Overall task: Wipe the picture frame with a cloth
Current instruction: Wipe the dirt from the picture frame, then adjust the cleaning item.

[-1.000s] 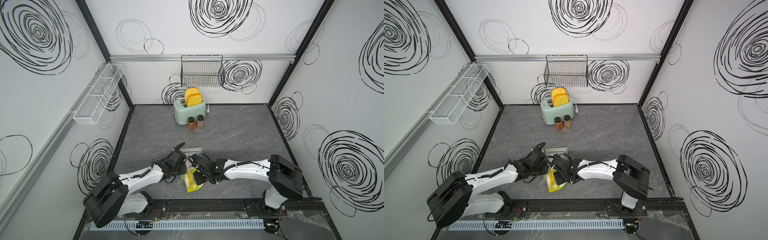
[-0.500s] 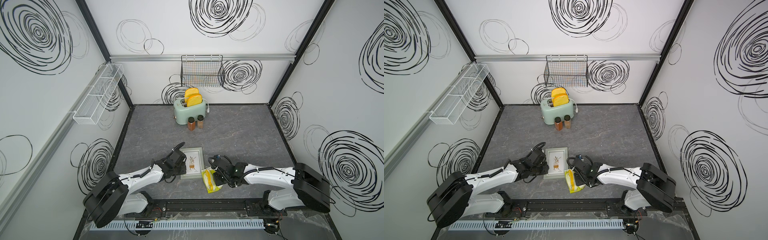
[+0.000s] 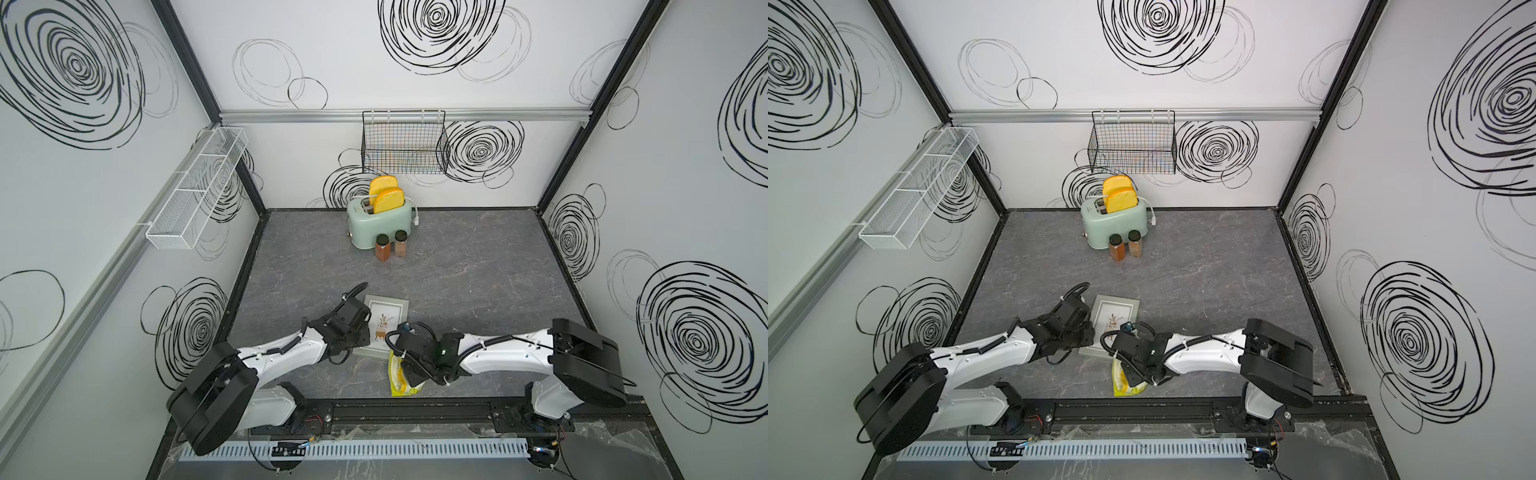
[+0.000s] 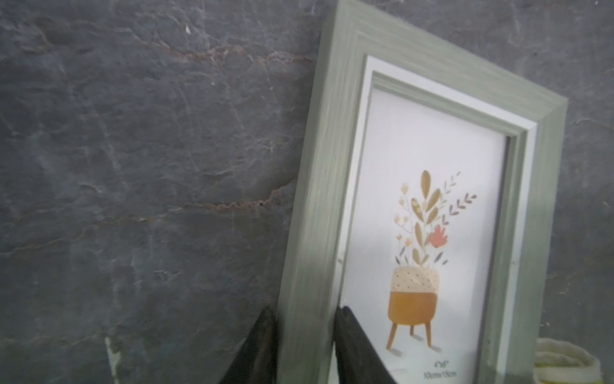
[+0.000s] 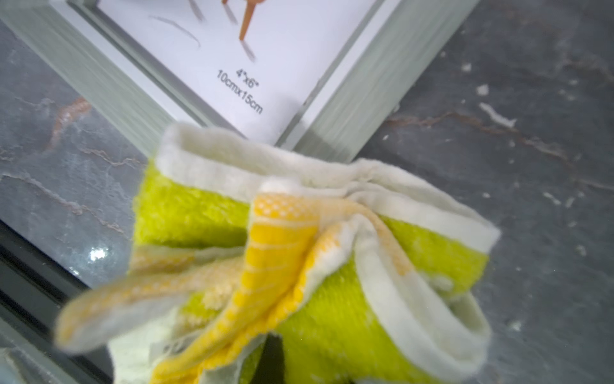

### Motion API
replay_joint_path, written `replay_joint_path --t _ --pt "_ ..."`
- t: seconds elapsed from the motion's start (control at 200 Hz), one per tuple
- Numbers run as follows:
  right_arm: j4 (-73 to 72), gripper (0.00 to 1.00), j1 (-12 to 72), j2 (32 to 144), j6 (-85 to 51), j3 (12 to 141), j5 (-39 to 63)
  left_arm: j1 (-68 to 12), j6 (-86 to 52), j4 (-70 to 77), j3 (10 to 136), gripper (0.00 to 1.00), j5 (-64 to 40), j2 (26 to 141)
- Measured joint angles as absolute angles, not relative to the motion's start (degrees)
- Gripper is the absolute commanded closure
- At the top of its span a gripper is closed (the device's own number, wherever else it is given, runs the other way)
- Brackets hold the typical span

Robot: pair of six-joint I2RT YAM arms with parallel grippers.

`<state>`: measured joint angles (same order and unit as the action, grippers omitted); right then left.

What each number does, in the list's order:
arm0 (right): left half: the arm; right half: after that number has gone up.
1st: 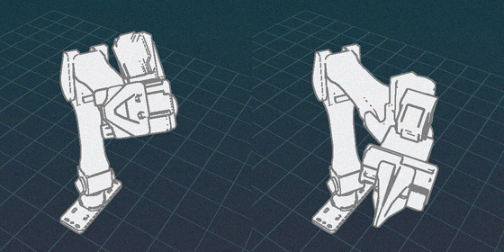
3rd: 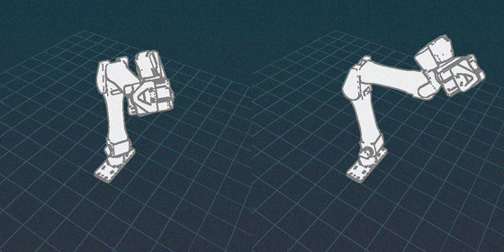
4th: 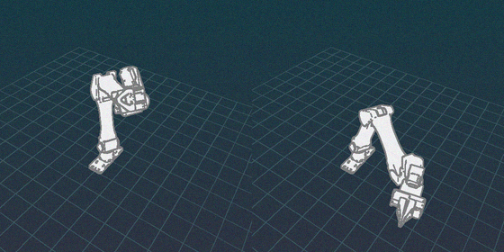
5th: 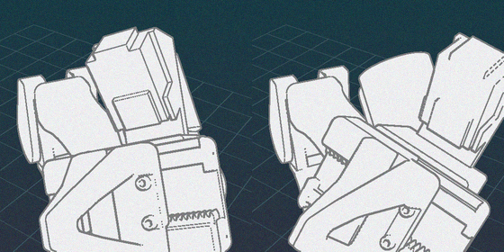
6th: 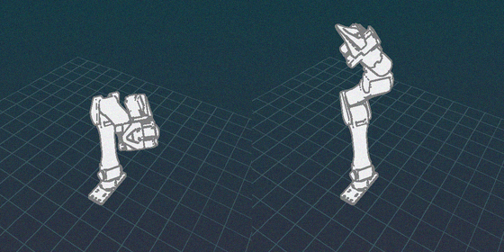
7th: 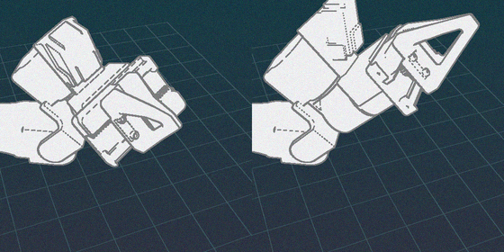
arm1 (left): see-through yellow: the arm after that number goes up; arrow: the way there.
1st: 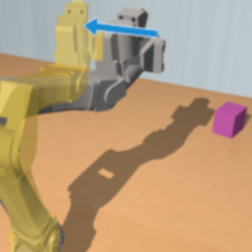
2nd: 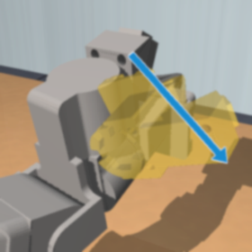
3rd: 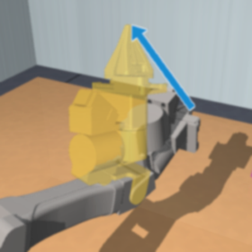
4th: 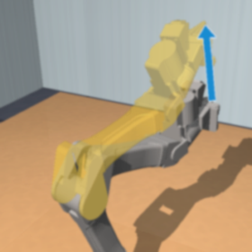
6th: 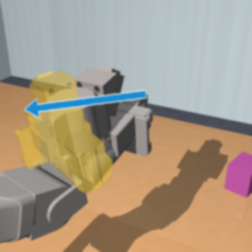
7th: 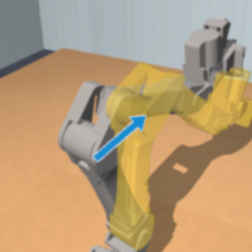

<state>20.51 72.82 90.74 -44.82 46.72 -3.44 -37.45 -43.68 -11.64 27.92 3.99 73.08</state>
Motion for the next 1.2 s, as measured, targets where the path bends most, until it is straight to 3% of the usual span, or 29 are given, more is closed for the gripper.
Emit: replay_joint_path --t 0.32,0.51,0.585,0.76,0.965,1.201 --pt "25.5 1.0 59.1 75.2 -42.7 40.1 -7.4 -38.0 -44.7 -11.6 28.8 0.65 3.9 74.2" --pt "25.3 1.0 54.5 72.4 -37.8 43.4 -9.0 -39.5 -46.5 -13.7 29.5 0.31 3.9 73.7" --pt "25.1 1.0 53.8 72.5 -35.9 44.9 -9.1 -39.7 -46.9 -16.7 30.3 0.27 4.4 71.5" --pt "23.2 1.0 52.9 72.7 -32.3 47.0 -7.2 -39.0 -46.2 -23.4 37.2 0.05 5.9 59.9" --pt "19.2 1.0 52.4 73.4 -29.9 50.3 0.0 -30.5 -48.0 -17.5 37.6 0.01 -6.3 47.0" --pt "13.0 1.0 51.1 73.1 -29.4 55.9 9.0 -22.7 -53.0 -9.0 28.1 0.0 -23.7 45.6"
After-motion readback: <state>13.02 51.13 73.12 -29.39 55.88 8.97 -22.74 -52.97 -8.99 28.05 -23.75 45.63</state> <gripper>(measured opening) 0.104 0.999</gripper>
